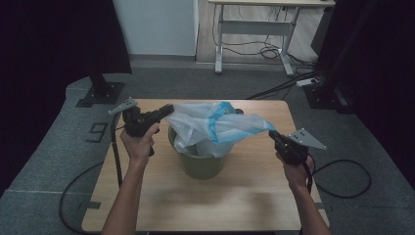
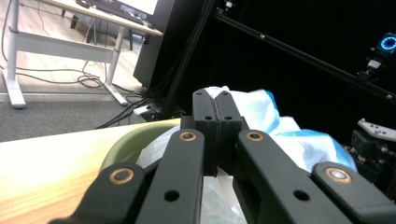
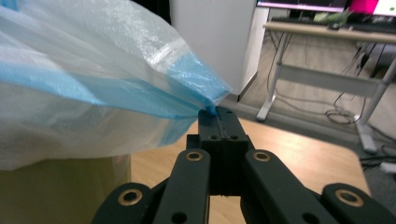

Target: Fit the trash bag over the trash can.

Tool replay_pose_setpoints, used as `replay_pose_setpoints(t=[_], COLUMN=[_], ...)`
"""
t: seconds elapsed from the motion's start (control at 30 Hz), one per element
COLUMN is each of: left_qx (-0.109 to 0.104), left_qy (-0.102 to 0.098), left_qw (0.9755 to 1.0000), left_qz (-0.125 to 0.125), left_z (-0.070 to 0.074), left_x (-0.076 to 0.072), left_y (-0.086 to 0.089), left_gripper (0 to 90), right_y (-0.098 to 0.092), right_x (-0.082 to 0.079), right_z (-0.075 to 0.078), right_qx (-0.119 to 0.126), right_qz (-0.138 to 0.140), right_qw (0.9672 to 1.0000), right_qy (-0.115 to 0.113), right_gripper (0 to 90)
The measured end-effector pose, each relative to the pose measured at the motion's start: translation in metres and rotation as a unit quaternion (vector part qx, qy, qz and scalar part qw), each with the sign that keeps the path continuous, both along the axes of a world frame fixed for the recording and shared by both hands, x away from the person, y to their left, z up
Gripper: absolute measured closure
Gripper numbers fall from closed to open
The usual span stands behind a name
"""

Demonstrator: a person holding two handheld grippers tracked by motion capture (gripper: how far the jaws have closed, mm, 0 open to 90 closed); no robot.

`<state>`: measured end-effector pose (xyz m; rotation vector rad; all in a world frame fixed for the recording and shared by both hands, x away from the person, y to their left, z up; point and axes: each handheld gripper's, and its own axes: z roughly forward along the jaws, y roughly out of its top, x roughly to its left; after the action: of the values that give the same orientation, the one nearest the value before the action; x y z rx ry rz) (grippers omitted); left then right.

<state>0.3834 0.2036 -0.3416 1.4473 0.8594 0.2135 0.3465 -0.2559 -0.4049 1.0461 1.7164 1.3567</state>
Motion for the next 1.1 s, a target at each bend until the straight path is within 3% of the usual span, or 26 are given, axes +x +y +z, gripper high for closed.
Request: replay_pose_setpoints(t=[0.17, 0.27, 0.4, 0.47, 0.67, 0.87, 1.07, 1.1], left_qx=[0.001, 0.001, -0.003, 0.001, 0.014, 0.016, 0.017, 0.017], left_qy=[-0.003, 0.001, 0.006, 0.007, 0.006, 0.006, 0.004, 0.004], left_qw=[1.0000, 0.9999, 0.9999, 0.9998, 0.9996, 0.9995, 0.9996, 0.9996], left_qz=[-0.008, -0.011, -0.015, -0.017, -0.023, -0.026, -0.022, -0.022], left_z=[-0.006, -0.017, -0.027, -0.031, -0.038, -0.040, -0.039, -0.039], left_x=[-0.010, -0.018, -0.025, -0.027, -0.034, -0.036, -0.036, -0.036], left_y=[0.003, 0.008, 0.012, 0.012, 0.009, 0.006, 0.008, 0.008], left_gripper=[89.7, 89.7, 89.7, 89.7, 89.7, 89.6, 89.6, 89.7], right_y=[0.001, 0.002, 0.005, 0.008, 0.011, 0.017, 0.022, 0.022], right_x=[-0.005, -0.011, -0.017, -0.019, -0.025, -0.025, -0.025, -0.025], right_z=[0.003, -0.004, -0.014, -0.015, -0.004, 0.007, 0.013, 0.013], right_qx=[0.003, 0.019, 0.049, 0.053, 0.083, 0.125, 0.167, 0.167], right_qz=[0.008, 0.035, 0.068, 0.077, 0.097, 0.120, 0.139, 0.139], right_qw=[0.9999, 0.9992, 0.9964, 0.9956, 0.9918, 0.9846, 0.9752, 0.9752], right_qy=[-0.007, 0.003, 0.012, 0.010, 0.010, 0.024, 0.039, 0.039], right_gripper=[88.7, 88.4, 72.1, 65.9, 54.7, 52.7, 53.5, 53.5])
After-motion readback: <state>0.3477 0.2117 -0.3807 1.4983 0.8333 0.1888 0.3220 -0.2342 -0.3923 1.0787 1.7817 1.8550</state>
